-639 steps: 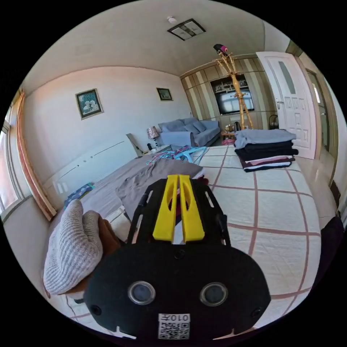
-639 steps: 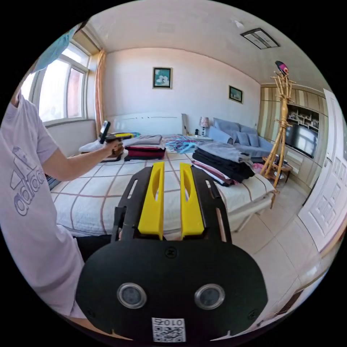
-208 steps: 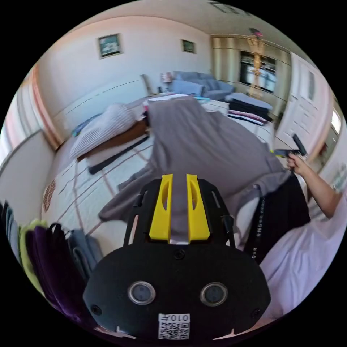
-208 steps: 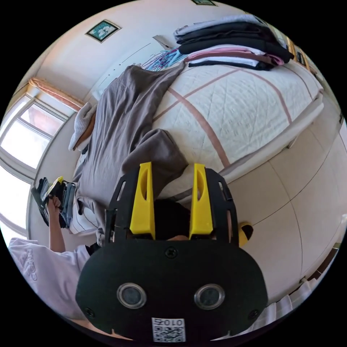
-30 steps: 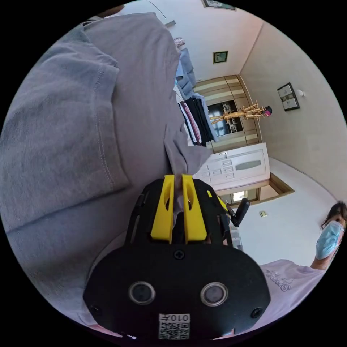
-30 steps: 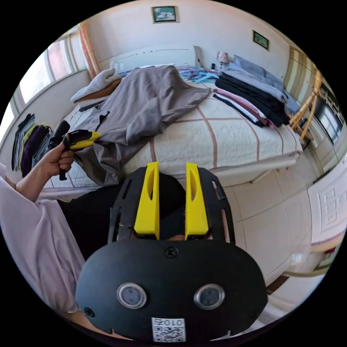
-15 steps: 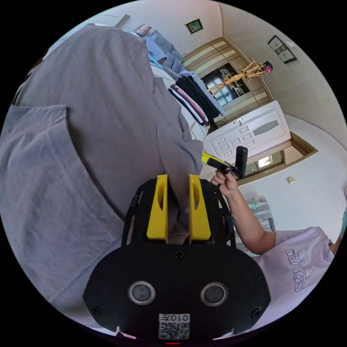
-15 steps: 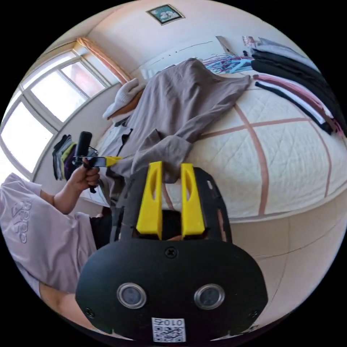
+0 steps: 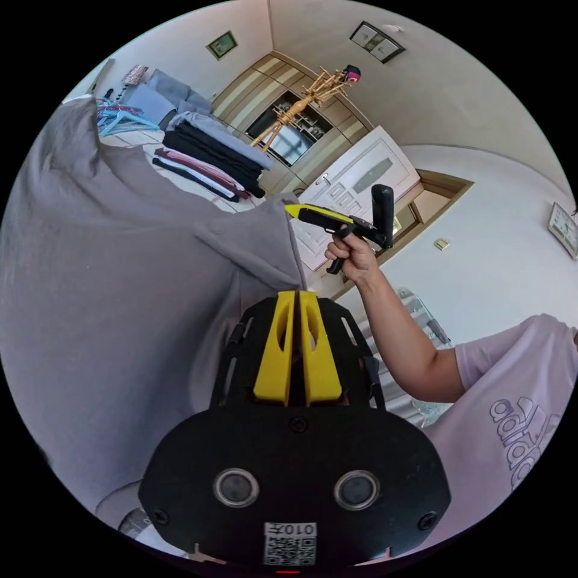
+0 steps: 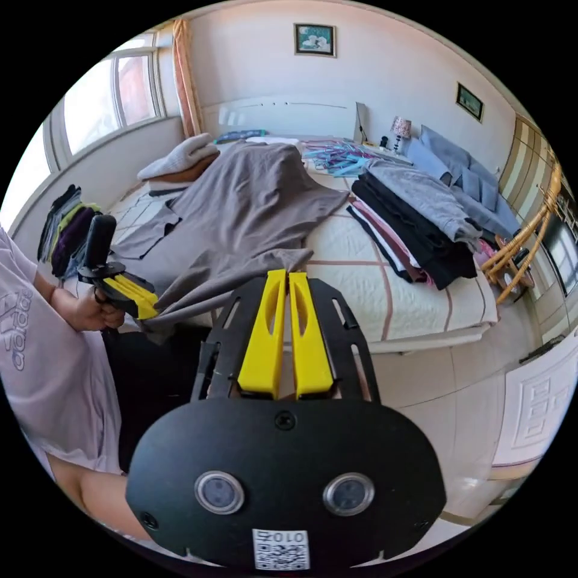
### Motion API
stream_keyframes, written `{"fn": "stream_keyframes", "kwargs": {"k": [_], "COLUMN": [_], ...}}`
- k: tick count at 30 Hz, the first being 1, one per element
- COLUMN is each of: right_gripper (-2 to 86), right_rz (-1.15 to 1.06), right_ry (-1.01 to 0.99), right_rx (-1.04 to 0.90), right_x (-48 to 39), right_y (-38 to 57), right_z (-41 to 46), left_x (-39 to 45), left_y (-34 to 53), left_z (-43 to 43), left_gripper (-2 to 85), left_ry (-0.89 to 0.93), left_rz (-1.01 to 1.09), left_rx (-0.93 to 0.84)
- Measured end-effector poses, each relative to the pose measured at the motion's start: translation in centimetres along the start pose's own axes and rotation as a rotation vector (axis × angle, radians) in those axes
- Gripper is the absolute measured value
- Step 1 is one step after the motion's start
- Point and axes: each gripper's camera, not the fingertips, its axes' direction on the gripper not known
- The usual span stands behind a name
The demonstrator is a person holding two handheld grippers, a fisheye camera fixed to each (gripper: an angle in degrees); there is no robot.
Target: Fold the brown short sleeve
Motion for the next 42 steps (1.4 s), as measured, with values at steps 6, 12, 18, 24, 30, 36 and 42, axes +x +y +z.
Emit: {"fn": "stream_keyframes", "kwargs": {"k": [6, 12, 18, 24, 30, 36, 42], "right_gripper": [2.8, 2.7, 2.6, 2.7, 2.8, 3.0, 3.6], "right_rz": [-0.368, -0.526, -0.551, -0.522, -0.507, -0.498, -0.517], "right_ry": [-0.047, -0.157, -0.158, -0.135, -0.125, -0.110, -0.109], "right_rx": [0.026, 0.035, 0.012, 0.010, 0.008, -0.003, -0.007], "right_x": [-6.4, -9.3, -9.9, -9.8, -10.4, -10.9, -12.2], "right_y": [-5.0, -10.3, -7.0, -5.4, -5.7, -5.8, -8.8], "right_z": [0.2, 2.4, 2.8, 1.4, 1.2, 1.1, 1.3], "left_x": [3.0, 5.4, 5.8, 3.4, -0.4, 1.7, 7.5], "left_y": [4.9, 8.3, 10.4, 6.3, 2.2, 2.2, 3.2], "left_z": [-3.5, -2.1, -1.7, 0.4, 7.9, 9.6, 3.7], "left_gripper": [0.4, 4.0, 7.6, 10.4, 9.1, 2.0, 1.1], "left_ry": [-0.221, -0.341, -0.474, -0.642, -0.492, -0.406, -0.492], "left_rz": [0.071, 0.156, 0.198, 0.213, 0.253, 0.266, 0.206], "left_rx": [0.154, 0.074, 0.002, -0.029, -0.271, -0.305, -0.202]}}
